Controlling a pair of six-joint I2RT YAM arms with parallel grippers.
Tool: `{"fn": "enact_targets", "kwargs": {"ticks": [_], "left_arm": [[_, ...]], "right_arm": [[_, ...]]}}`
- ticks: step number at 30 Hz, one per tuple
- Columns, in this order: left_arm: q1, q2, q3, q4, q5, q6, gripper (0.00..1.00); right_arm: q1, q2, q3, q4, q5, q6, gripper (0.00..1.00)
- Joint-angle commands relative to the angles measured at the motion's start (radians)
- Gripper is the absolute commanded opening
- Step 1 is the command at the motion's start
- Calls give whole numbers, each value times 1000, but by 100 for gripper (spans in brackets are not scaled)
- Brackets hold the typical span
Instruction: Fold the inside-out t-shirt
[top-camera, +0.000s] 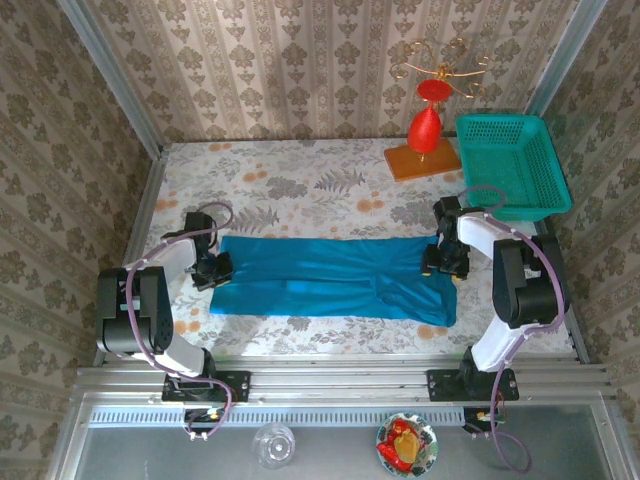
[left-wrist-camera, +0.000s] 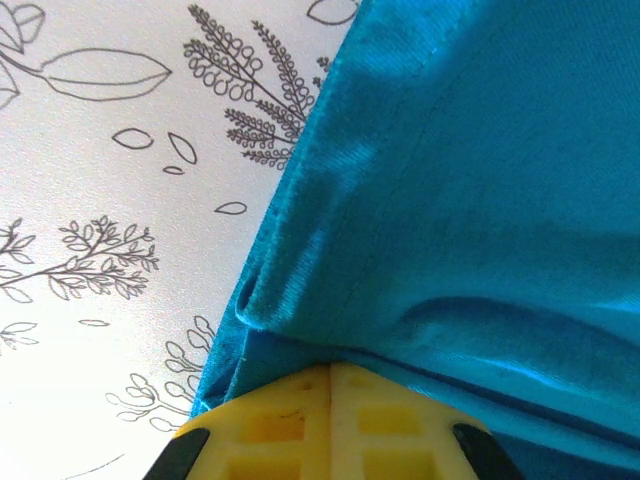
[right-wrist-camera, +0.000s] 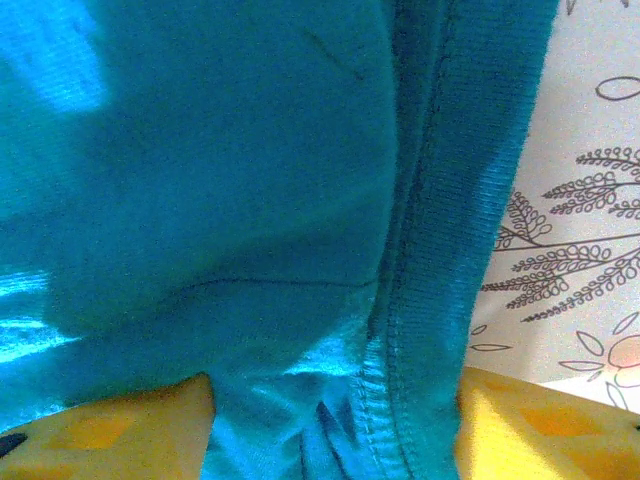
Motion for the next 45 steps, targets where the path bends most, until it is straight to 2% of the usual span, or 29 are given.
{"fn": "enact_targets", "kwargs": {"ticks": [1,5,11,14,16,21,27,30,33,37,39,42,45], "left_arm": [[15,30,0,-4,-35,18,5],[15,27,1,-5,-34,19,5],[15,19,-4,-8,-36,19,5],[15,17,-7,-9,-38,19,5],[15,16,-7,-9,-38,19,5],[16,12,-8,-13,-39,19,5],[16,9,-9,-12,-43,19,5],[17,7,-7,-14,-43,19,5],[18,2,-10,-13,-43,19,5],[17,-7,-14,-5,-20,24,5],[11,-23,-21,15,17,27,6],[-17,-73,-28,62,82,22,7],[-45,-117,-3,39,71,21,9]], "right_arm": [[9,17,-16,-24,11,13,60],[9,-4,-27,-17,-25,36,51],[9,-25,-29,-33,-28,53,29],[9,-34,-25,-42,-24,59,30],[9,-34,-19,-56,-21,63,37],[9,-53,-22,-74,-25,69,46],[7,-49,-47,-63,-56,72,46],[6,-10,-51,-53,-61,80,43],[4,11,-61,-35,-60,93,36],[-19,-4,-62,-33,-44,102,12],[-37,-21,-50,-47,-26,97,3],[-78,-47,-24,-84,-2,76,0],[-125,-64,19,-147,72,58,0]]}}
